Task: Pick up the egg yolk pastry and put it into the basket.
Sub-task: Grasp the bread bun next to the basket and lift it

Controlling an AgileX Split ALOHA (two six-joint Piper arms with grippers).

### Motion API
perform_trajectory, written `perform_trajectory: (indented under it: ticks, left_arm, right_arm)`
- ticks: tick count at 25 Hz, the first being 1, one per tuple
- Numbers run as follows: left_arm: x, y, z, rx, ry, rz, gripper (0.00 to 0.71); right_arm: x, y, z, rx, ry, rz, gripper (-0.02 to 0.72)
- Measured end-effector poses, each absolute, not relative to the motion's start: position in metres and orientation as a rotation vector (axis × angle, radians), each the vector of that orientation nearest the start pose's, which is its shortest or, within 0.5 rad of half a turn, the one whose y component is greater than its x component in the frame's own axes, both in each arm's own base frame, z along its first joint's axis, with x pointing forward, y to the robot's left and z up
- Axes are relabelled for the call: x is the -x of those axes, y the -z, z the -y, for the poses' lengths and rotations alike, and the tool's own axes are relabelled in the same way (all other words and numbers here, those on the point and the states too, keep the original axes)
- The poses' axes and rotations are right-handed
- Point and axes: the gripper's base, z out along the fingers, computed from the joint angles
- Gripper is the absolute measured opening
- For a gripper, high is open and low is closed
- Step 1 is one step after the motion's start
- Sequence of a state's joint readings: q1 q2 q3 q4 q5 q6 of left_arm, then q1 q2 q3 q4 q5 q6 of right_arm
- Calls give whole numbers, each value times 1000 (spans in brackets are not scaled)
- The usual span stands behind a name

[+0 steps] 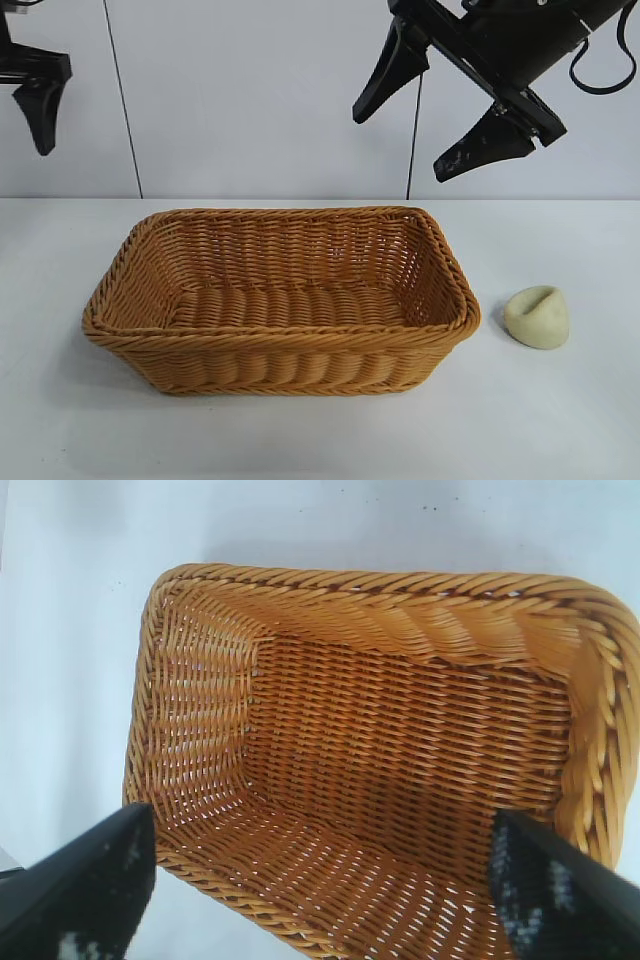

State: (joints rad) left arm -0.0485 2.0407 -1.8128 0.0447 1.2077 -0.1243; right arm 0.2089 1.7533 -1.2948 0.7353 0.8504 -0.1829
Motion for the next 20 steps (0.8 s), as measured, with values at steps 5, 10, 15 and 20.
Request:
perform_trajectory:
  ticks: [5, 10, 15, 20]
  left_arm:
    - [-411, -248, 10, 92, 13, -2981, 692]
    - [-373, -260, 9, 80, 10, -3004, 692]
    - [-331, -279, 8, 59, 10, -2991, 692]
    - [-273, -303, 7, 52, 13, -2931, 692]
  right_arm:
    - [-351, -254, -121, -11, -885, -2683, 644]
    - [-351, -254, -121, -11, -885, -2683, 644]
    - [-351, -254, -121, -8, -882, -2685, 644]
    - [-351, -254, -121, -8, -882, -2686, 644]
